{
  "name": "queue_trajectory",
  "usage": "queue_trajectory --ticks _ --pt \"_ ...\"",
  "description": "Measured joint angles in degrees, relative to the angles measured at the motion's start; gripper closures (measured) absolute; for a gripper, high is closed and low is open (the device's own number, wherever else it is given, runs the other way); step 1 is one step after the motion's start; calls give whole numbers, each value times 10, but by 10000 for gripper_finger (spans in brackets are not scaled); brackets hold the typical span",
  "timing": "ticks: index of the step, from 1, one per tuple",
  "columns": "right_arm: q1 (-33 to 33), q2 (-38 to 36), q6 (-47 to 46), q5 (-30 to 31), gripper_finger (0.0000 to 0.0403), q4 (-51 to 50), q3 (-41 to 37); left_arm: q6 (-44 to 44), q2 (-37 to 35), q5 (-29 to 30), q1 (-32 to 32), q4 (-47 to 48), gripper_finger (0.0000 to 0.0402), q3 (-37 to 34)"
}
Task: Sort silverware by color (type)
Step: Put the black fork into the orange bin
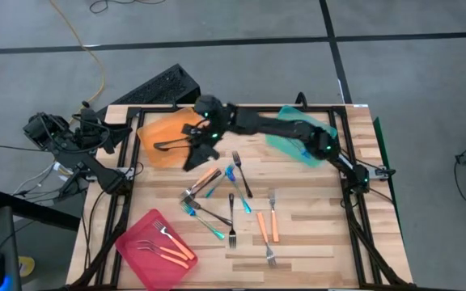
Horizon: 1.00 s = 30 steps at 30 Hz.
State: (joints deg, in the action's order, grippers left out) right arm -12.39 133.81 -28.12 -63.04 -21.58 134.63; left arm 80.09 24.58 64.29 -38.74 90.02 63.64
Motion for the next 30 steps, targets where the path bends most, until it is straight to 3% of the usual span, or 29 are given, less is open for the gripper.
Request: queue_trajectory --ticks 3,7,11,13,15,20,25,30 --pt "-13 -49 148 61 290 -242 -1 0 0 0 0 0 205 0" --pt "-18 -109 252 290 290 -497 -1 0 0 4 0 0 205 0" --pt "1 -138 193 561 290 -642 0 0 0 8 0 0 205 0" --pt "13 -138 140 644 290 -678 0 0 0 11 0 0 205 0" --pt "23 -137 104 668 290 -681 -7 -1 0 16 0 0 205 0" --pt "44 -137 46 630 283 -658 -66 -1 0 23 0 0 205 0" --pt "79 -142 15 662 255 -646 -202 -4 0 26 0 0 205 0" --pt "126 -216 -80 654 235 -473 -380 -5 0 32 0 0 205 0"
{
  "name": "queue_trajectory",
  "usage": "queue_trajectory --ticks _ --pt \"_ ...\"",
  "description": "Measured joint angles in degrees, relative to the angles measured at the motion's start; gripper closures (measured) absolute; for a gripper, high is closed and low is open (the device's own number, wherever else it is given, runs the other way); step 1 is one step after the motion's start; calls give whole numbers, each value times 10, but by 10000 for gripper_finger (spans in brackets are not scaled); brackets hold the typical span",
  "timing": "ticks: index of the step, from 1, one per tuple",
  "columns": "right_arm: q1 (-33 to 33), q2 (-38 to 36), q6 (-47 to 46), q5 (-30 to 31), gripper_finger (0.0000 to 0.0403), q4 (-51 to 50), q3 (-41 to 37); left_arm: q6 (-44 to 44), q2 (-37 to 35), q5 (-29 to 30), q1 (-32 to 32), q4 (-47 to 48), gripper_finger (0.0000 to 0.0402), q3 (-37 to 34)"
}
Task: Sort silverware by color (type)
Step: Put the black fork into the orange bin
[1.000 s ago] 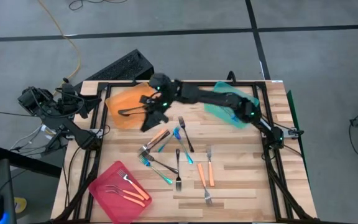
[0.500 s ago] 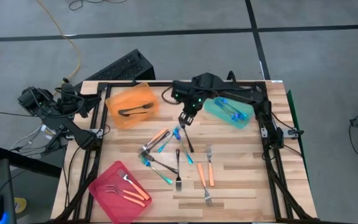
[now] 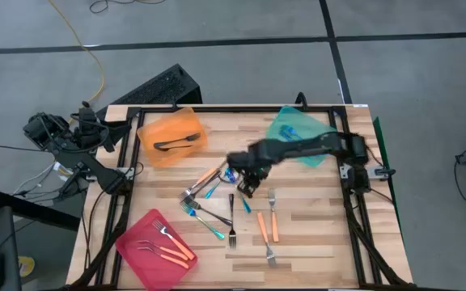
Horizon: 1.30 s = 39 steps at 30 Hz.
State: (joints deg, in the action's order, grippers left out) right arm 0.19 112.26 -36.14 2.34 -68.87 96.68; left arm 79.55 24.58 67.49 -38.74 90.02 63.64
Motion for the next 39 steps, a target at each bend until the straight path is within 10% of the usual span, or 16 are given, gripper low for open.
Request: queue_trajectory --ticks 7,13,18,39 --pt "32 -107 -150 -9 219 340 -261 0 0 7 0 0 205 0" --pt "6 -94 -177 -6 207 489 -312 3 0 7 0 0 205 0" --pt "-15 -61 -150 70 212 515 -307 5 0 7 0 0 205 0" --pt "-26 8 -193 59 272 511 -296 2 0 5 0 0 205 0"
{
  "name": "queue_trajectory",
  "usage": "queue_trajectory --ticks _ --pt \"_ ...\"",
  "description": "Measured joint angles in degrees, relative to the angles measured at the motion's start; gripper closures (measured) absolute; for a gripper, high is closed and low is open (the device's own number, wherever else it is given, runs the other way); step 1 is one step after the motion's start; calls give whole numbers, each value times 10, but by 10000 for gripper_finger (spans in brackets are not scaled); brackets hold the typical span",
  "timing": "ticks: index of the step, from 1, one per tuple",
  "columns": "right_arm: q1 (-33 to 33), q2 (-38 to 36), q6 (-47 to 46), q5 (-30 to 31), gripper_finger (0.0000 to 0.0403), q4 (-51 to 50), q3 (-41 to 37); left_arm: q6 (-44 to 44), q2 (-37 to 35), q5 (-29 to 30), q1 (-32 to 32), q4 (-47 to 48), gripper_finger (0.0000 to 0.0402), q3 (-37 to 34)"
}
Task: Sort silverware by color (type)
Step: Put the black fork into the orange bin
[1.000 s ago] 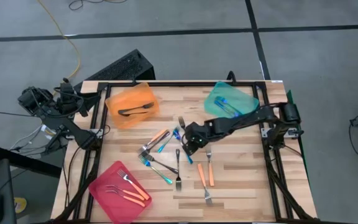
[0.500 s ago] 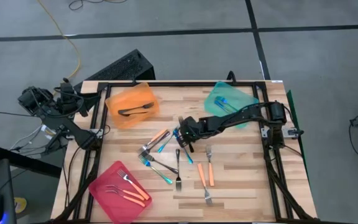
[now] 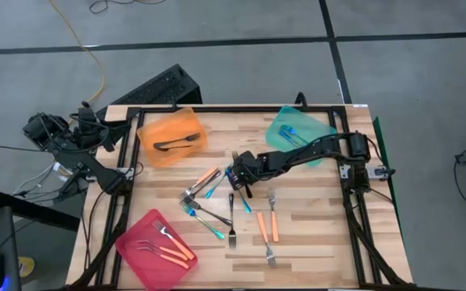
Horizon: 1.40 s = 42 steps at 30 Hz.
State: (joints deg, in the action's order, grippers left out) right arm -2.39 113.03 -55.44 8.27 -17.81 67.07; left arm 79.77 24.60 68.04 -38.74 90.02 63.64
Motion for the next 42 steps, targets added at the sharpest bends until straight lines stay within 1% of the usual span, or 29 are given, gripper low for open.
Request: queue_trajectory --ticks 6,8,10,22,27,34,37,42 --pt "-1 1 -3 0 352 -4 -1 0 0 1 0 0 205 0" --pt "-1 1 -4 -2 373 -3 -1 0 0 1 0 0 205 0" --pt "-1 2 -4 -3 383 -2 -1 0 0 1 0 0 205 0" --pt "-1 -6 -20 -6 377 8 -2 -1 0 1 0 0 205 0" --pt "-18 -16 -13 -16 377 3 0 -1 0 1 0 0 205 0" --pt "-50 -36 38 -16 378 -1 27 -1 0 1 0 0 205 0" --pt "-61 -40 52 -12 378 9 48 -5 0 1 0 0 205 0" --pt "-72 -40 105 -9 377 7 87 -7 0 2 0 0 205 0"
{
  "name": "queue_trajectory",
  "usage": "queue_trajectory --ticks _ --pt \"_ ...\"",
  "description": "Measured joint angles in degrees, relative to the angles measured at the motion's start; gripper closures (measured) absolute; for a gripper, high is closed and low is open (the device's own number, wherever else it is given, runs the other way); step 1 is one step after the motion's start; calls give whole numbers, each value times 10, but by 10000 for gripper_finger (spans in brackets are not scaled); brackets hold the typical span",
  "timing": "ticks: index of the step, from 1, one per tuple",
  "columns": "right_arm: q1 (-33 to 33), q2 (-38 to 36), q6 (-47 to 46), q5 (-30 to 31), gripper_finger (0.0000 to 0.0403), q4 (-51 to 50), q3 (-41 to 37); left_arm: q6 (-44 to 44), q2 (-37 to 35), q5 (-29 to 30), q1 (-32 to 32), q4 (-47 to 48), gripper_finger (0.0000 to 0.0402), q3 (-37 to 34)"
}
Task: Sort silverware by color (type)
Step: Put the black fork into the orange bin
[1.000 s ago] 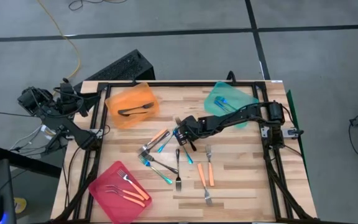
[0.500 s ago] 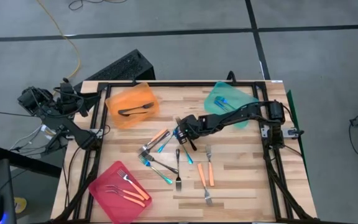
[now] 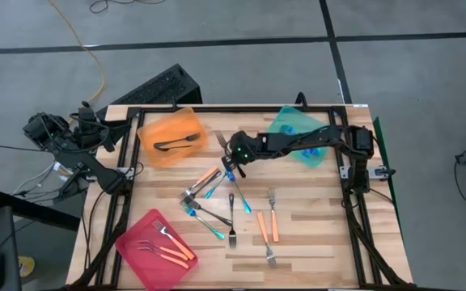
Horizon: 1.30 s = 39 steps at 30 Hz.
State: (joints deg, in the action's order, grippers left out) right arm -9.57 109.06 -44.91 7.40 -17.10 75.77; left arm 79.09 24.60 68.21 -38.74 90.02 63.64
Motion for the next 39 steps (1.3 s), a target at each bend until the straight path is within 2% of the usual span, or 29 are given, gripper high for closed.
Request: queue_trajectory --ticks 7,12,14,19,23,26,30,32,39 --pt "-3 -1 166 20 378 97 43 0 0 0 0 0 205 0" --pt "13 -1 373 6 378 275 48 0 0 0 0 0 205 0" --pt "20 -1 417 -2 378 350 48 0 0 0 0 0 205 0" --pt "7 -2 391 -13 378 442 48 0 0 0 0 0 205 0" --pt "-22 3 337 -68 378 503 54 0 0 0 0 0 205 0" --pt "-43 10 287 -92 378 472 87 0 0 0 0 0 205 0" --pt "-60 33 313 -107 378 441 154 0 0 0 0 0 205 0" --pt "-73 42 313 -138 378 423 184 -3 0 0 0 0 205 0" --pt "-89 142 316 -219 378 428 319 -4 0 1 0 0 205 0"
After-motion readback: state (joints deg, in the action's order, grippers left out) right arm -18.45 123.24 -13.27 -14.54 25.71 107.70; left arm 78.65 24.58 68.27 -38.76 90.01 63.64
